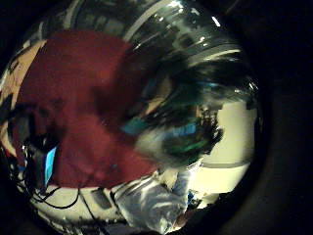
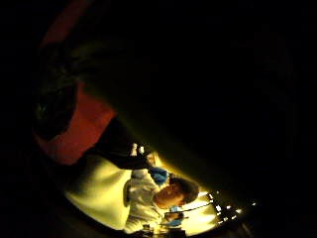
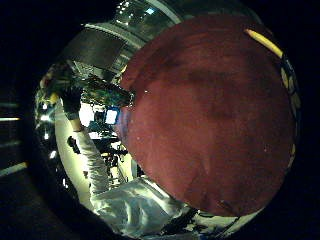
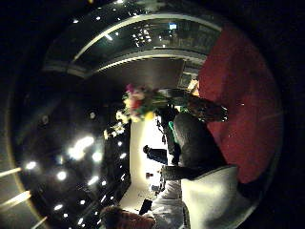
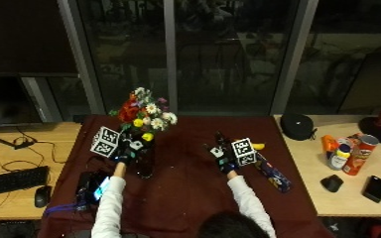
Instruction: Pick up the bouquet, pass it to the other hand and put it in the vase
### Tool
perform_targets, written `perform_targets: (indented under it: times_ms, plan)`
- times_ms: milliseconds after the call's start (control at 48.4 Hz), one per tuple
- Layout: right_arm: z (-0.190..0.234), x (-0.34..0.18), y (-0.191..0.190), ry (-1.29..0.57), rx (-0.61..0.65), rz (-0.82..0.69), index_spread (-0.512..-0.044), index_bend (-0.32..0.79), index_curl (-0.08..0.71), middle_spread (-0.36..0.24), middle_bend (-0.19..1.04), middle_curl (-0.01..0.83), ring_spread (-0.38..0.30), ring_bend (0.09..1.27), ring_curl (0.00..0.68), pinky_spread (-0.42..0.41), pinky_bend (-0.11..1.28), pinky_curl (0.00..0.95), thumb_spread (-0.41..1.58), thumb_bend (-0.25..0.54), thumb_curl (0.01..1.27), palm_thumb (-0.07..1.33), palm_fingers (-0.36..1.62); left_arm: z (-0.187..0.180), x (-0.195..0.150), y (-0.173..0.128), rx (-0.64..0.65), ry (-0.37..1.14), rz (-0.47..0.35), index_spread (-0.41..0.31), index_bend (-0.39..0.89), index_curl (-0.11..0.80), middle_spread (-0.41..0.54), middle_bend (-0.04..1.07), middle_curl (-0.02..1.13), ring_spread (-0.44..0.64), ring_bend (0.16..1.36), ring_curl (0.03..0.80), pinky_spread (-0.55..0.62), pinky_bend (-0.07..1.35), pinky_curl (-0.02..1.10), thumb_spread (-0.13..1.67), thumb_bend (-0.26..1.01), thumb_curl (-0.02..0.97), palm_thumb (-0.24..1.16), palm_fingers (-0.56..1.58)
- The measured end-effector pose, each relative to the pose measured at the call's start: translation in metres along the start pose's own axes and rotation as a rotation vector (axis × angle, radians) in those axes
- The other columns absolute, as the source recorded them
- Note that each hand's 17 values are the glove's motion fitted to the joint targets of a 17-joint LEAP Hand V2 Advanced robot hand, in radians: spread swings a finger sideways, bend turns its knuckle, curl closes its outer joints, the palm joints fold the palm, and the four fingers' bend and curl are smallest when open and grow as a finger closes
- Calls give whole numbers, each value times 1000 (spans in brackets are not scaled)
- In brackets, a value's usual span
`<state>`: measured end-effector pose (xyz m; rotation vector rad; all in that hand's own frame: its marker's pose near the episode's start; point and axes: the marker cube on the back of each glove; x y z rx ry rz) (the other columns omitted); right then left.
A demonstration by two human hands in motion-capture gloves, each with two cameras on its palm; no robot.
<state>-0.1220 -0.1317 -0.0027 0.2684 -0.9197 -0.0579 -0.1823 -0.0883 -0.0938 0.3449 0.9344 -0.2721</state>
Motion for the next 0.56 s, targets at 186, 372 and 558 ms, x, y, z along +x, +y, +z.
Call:
perform_targets:
  times_ms: [186,372,558]
  plan:
    - [5,14,-2,24,-6,-22,-401,143,226,-13,242,347,55,423,291,221,467,319,1079,-11,398,564,29,-3,-52,20,-30,-30,-44,79,17,256,311,151,306,366,460,310,409,329,309,823,-43,535,386,-342]
    - [5,-4,14,-162,-183,21,-390,149,235,-5,232,345,56,413,286,218,436,318,1083,-18,407,596,45,-9,-46,25,-59,-123,7,112,43,176,412,143,259,495,420,277,521,288,287,871,-34,475,401,-302]
    - [10,-3,17,-246,-262,81,-383,143,240,-3,232,345,56,401,284,217,406,317,1086,-18,414,613,56,-8,-45,30,-52,-107,38,117,48,124,443,142,228,548,401,263,551,262,282,886,-39,430,393,-284]
